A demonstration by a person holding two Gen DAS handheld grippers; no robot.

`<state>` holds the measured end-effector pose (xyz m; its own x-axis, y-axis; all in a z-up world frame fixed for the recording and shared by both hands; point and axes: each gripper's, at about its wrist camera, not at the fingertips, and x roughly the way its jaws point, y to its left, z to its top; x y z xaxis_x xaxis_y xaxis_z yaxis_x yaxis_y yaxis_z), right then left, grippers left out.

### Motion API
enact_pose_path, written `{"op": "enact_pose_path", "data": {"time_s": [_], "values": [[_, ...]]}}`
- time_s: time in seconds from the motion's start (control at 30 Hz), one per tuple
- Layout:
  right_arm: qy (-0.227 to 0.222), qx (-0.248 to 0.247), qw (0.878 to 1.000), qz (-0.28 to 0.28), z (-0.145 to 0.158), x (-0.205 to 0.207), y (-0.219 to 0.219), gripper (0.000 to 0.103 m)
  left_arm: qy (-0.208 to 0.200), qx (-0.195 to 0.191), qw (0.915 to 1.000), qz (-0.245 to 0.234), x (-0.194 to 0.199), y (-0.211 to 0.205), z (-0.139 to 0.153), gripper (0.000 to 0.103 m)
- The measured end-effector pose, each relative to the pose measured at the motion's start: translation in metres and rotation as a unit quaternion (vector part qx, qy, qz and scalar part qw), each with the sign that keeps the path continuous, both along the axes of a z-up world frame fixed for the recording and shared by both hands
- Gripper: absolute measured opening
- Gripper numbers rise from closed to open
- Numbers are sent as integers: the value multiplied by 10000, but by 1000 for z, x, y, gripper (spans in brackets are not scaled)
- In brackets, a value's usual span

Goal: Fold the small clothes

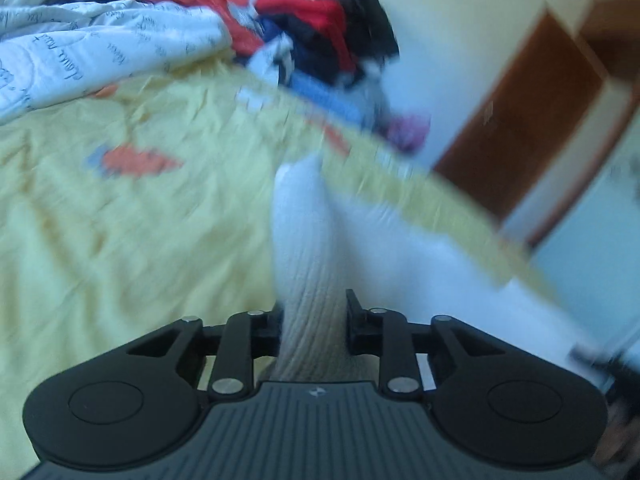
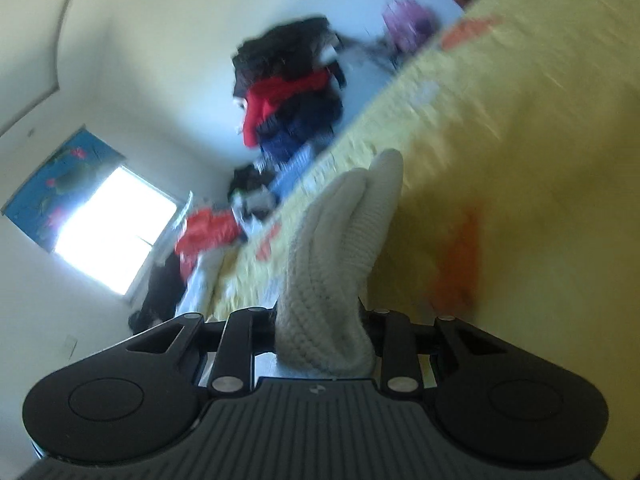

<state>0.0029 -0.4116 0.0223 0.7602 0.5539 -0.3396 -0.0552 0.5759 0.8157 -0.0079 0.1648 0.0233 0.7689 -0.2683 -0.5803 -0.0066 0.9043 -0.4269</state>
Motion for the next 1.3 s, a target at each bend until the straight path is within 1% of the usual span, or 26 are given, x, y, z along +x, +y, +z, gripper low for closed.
{"op": "enact_pose_path", "data": {"time_s": [0.03,0.07,0.1,0.13,0.17,0.23,0.27,0.3,0.37,0.43,0.5,0.57,0.67,0.7,0.73,0.77,0.83,0.9,0.93,1.0,1.07,1.13,1.2,1.23,1.27,1.3], "values": [[185,-114,9998,43,-9,-9,-5,42,118,145,9998,-62,-6,5,-8,36],[354,-280,9990,29,-17,-15,-10,46,112,106,9999,-49,-10,12,-11,51],[510,-426,9977,-93,-22,-20,-15,49,63,41,10000,40,-15,20,-10,58],[611,-506,9965,-276,-24,-24,-23,50,-27,8,9997,245,-19,30,-3,70],[570,-428,9963,-481,-22,-28,-35,50,-158,40,9990,427,-21,37,5,76],[135,-346,9950,-928,-5,-33,-54,53,-510,235,9961,686,-18,45,23,78],[-76,-400,9944,-972,4,-29,-57,54,-638,368,9947,711,-8,44,32,79],[-223,-543,9948,-828,16,-16,-56,57,-645,508,9944,671,6,40,38,79],[-234,-1043,9936,-363,31,18,-41,63,-545,969,9925,502,44,23,42,79],[-230,-1807,9833,46,40,61,-16,68,-366,1539,9870,293,82,-1,37,79],[-221,-2476,9681,318,41,101,8,70,-54,1966,9804,109,115,-21,28,79],[-99,-2813,9577,596,37,131,27,69,293,2106,9770,-164,142,-37,17,79],[216,-3189,9423,997,25,155,48,70,505,2230,9725,-443,163,-50,5,78],[235,-3264,9388,1079,22,154,56,52,475,2174,9736,-507,166,-51,5,56],[187,-3239,9388,1156,20,148,59,16,428,2113,9746,-610,166,-53,6,28],[200,-3160,9411,1185,20,147,60,12,328,2229,9720,-669,166,-57,10,20],[-14,-3120,9436,1110,26,145,58,12,62,2400,9683,-685,161,-63,18,18],[-323,-3013,9484,935,35,146,53,11,-238,2513,9656,-621,158,-65,26,18],[-476,-2890,9529,791,41,144,48,11,-307,2476,9670,-526,158,-64,26,18],[-634,-2754,9582,448,47,147,38,11,-75,2389,9703,-380,168,-62,14,18],[-264,-2813,9583,420,31,162,35,11,90,2586,9656,-276,175,-65,-1,23],[88,-3086,9496,543,11,167,43,11,29,2691,9629,-211,170,-67,2,29],[65,-3251,9444,496,8,160,49,27,10,2836,9588,-147,163,-68,11,40],[73,-3217,9458,429,14,156,47,39,-28,3031,9529,-66,154,-70,17,49],[49,-3150,9487,264,21,148,44,43,-136,3228,9463,69,146,-72,23,54],[-97,-3155,9488,98,29,140,45,45,-335,3393,9398,207,135,-74,30,56]]}}
